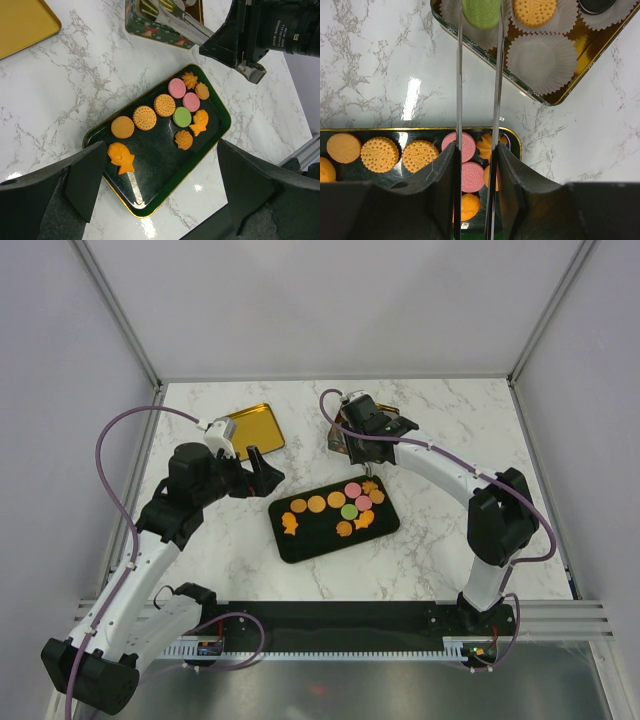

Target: Pack the cookies

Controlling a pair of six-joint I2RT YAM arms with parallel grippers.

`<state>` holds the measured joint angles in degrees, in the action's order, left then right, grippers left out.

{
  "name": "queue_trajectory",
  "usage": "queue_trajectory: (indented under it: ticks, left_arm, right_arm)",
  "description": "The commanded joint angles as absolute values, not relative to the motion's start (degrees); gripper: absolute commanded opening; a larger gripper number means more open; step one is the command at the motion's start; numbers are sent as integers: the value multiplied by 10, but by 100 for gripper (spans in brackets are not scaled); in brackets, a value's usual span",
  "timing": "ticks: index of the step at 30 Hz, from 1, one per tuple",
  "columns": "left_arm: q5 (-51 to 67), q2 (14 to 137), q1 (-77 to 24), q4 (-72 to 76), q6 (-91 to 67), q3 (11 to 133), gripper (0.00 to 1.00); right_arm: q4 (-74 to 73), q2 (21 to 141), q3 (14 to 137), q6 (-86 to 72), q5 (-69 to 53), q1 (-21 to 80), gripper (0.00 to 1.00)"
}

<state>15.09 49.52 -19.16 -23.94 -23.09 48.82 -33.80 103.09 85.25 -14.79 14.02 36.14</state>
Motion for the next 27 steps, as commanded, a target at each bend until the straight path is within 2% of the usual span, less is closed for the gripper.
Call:
queue_trajectory:
  ticks: [1, 7, 27]
  left_arm:
    - [149, 494, -194, -230, -221, 508, 99]
    - [148, 495, -194, -230, -221, 508, 99]
    - [147, 495, -194, -230, -220, 509, 99]
  right_arm:
    - [-321, 1027, 873, -151, 154, 359, 40]
    - [-325, 1022, 867, -148, 154, 359, 45]
    - [-329, 1015, 867, -148, 133, 359, 51]
